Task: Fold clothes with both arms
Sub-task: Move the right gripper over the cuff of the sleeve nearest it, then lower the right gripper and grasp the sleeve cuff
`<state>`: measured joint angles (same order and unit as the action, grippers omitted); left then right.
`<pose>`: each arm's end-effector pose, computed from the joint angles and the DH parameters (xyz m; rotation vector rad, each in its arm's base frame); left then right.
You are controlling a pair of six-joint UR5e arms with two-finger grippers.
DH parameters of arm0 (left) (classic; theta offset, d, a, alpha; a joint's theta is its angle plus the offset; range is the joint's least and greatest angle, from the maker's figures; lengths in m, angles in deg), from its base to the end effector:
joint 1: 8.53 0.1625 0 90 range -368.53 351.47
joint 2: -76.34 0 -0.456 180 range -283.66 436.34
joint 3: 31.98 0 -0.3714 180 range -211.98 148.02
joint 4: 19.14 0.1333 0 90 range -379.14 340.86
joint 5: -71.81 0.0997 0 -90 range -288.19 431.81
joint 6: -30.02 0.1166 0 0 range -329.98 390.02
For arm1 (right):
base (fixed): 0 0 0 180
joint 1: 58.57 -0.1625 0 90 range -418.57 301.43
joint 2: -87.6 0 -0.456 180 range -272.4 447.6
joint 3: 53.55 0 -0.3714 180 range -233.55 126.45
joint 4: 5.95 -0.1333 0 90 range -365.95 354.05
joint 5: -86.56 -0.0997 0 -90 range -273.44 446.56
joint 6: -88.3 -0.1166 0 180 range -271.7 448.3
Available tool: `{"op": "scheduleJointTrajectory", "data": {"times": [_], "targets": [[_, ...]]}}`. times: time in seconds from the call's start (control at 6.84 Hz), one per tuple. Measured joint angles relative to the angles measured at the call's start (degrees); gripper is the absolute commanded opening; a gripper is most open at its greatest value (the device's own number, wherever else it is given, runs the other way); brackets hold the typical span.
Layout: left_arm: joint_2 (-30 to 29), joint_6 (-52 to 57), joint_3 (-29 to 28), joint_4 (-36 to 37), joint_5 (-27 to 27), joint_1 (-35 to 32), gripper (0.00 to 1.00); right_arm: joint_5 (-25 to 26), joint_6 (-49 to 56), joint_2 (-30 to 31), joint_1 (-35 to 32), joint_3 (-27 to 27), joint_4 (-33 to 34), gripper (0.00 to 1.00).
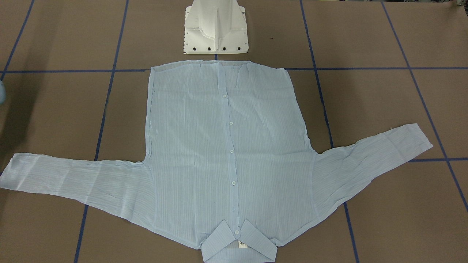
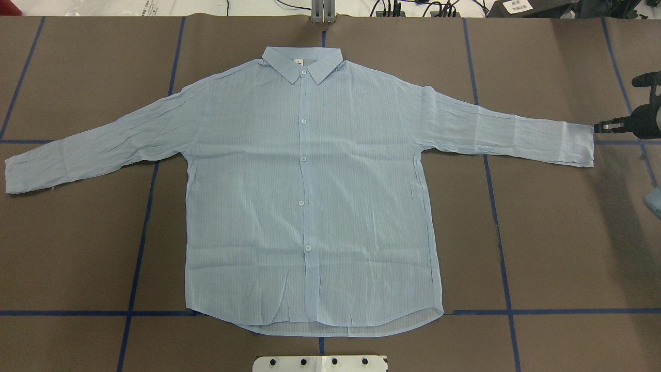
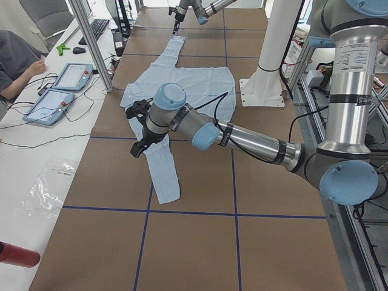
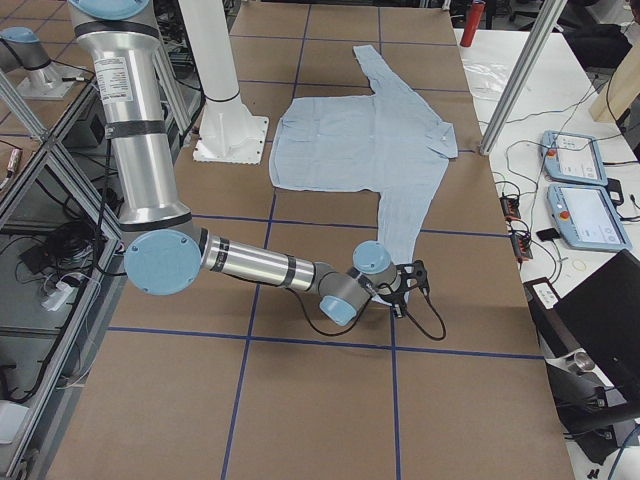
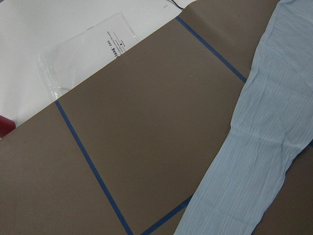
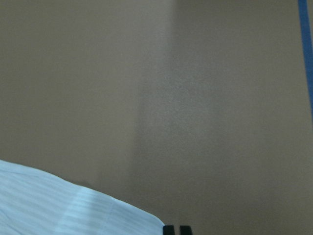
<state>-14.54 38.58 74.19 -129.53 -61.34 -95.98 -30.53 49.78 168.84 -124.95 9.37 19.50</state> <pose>-0.0316 -0.4949 0.5165 0.6627 0.6958 0.4247 -0.1533 -0.5507 0.7297 0.4467 -0.7898 0.0513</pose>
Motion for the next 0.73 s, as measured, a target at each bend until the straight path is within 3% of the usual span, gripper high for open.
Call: {"op": "scheduleJointTrajectory", "data": {"times": [0.73], "targets": [[0.00,0.05,0.00,0.00,0.00,0.00,1.00,-0.67,0.17,-2.94,-0.54,-2.96,-0.02,0.34]]}}
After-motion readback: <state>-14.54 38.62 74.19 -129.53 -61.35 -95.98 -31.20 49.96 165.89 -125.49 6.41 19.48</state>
